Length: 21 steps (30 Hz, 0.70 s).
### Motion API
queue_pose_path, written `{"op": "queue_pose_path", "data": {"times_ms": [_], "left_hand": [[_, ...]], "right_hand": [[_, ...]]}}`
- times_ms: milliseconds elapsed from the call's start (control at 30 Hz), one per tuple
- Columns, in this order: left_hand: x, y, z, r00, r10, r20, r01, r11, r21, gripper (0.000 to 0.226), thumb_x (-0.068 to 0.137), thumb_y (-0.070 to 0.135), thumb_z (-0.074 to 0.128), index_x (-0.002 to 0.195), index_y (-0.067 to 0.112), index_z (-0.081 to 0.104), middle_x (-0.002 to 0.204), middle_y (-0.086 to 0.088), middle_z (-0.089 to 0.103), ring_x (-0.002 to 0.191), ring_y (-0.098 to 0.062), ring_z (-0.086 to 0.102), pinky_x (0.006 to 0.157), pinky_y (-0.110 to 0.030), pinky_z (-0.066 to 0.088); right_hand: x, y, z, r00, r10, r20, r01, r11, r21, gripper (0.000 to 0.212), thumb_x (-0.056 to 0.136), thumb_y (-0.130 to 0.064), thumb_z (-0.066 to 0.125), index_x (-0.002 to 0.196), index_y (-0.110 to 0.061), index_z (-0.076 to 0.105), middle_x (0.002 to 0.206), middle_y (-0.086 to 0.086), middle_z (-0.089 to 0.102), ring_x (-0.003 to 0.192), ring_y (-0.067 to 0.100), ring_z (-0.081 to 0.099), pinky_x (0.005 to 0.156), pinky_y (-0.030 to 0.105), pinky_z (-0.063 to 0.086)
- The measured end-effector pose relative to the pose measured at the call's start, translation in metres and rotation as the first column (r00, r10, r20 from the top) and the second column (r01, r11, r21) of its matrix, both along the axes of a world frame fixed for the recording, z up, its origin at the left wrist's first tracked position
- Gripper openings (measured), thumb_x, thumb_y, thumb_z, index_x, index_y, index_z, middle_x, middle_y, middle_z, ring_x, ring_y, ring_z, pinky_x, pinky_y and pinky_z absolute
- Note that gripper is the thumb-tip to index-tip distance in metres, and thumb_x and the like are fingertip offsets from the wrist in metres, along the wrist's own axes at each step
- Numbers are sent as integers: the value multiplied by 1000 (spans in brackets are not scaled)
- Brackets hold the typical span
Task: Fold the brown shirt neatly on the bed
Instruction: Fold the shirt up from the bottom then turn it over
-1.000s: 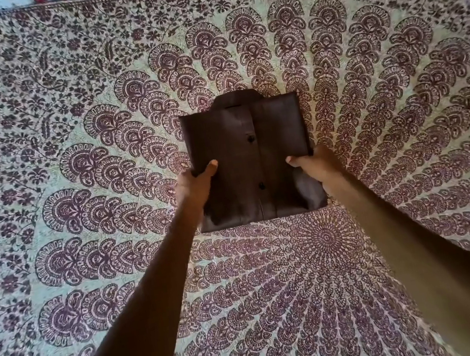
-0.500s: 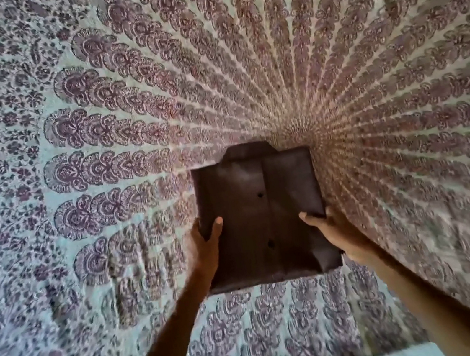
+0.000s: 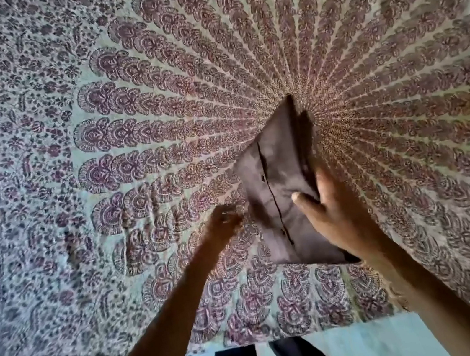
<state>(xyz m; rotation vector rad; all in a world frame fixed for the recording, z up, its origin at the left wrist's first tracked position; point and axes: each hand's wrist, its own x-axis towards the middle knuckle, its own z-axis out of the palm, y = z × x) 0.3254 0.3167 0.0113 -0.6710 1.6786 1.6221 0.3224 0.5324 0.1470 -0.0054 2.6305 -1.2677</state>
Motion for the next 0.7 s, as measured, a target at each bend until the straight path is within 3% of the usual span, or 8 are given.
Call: {"op": "queue_pose_path", "data": {"times_ms": [67, 167, 233, 300, 367, 467, 567, 700], "left_hand": [[-6, -8, 12, 994, 104, 33, -107, 989, 105, 16, 98, 9, 46, 108, 8, 60, 97, -12, 68, 69, -12, 70, 61, -26, 58], [-9, -33, 29, 973, 224, 46, -228, 942, 244, 23, 100, 25, 45, 101, 10, 62, 88, -6, 72, 72, -16, 70, 63, -28, 57], [-11, -64, 19, 938, 338, 75, -345, 902, 260, 36, 100, 37, 41, 90, 12, 64, 77, -3, 71, 65, -14, 68, 61, -27, 58], [-15, -99, 8, 906, 414, 89, -421, 862, 284, 54, 94, 59, 40, 101, 14, 70, 94, -7, 73, 85, -21, 69, 85, -39, 56], [-15, -130, -5, 875, 470, 120, -485, 843, 235, 64, 88, 68, 39, 112, 16, 69, 109, -12, 71, 97, -26, 67, 91, -44, 54], [-15, -164, -19, 919, 388, 77, -395, 909, 134, 35, 87, 44, 61, 104, 15, 70, 111, -14, 69, 95, -26, 68, 73, -34, 59], [-26, -181, -30, 974, 203, -104, -217, 964, -152, 23, 82, -1, 67, 100, 13, 64, 97, -11, 66, 98, -27, 60, 80, -37, 56], [-48, -191, -36, 985, 48, -168, -96, 952, -292, 32, 75, 4, 74, 104, 13, 62, 94, -12, 68, 100, -34, 64, 85, -40, 52]], "right_hand": [[2, -32, 14, 994, 85, -71, -75, 989, 130, 39, 93, -6, 57, 129, 1, 45, 84, 4, 60, 47, 5, 54, 40, 10, 42], [11, -98, 8, 993, 106, 49, -117, 932, 343, 44, 91, -16, 60, 129, -9, 40, 112, 10, 63, 73, 21, 68, 61, 28, 58], [23, -150, -16, 982, 132, 132, -177, 889, 422, 48, 92, -18, 57, 133, -11, 34, 132, 16, 53, 84, 30, 70, 68, 38, 59], [33, -199, -49, 966, 158, 204, -236, 860, 453, 46, 95, -13, 49, 138, -11, 31, 149, 25, 35, 88, 34, 70, 70, 41, 57], [42, -241, -77, 939, 174, 295, -291, 861, 417, 50, 94, -8, 47, 141, -8, 29, 157, 31, 16, 92, 39, 69, 73, 42, 55], [49, -288, -101, 912, 135, 388, -301, 863, 406, 52, 95, -8, 47, 143, -8, 28, 158, 32, 1, 93, 38, 70, 64, 39, 49], [53, -303, -110, 906, 135, 401, -304, 867, 394, 51, 93, -12, 53, 138, -7, 31, 159, 30, -3, 87, 37, 70, 58, 36, 46], [48, -275, -102, 971, 78, 228, -128, 969, 212, 29, 95, -33, 52, 117, -15, 53, 137, 9, 53, 101, 28, 64, 78, 34, 49]]}}
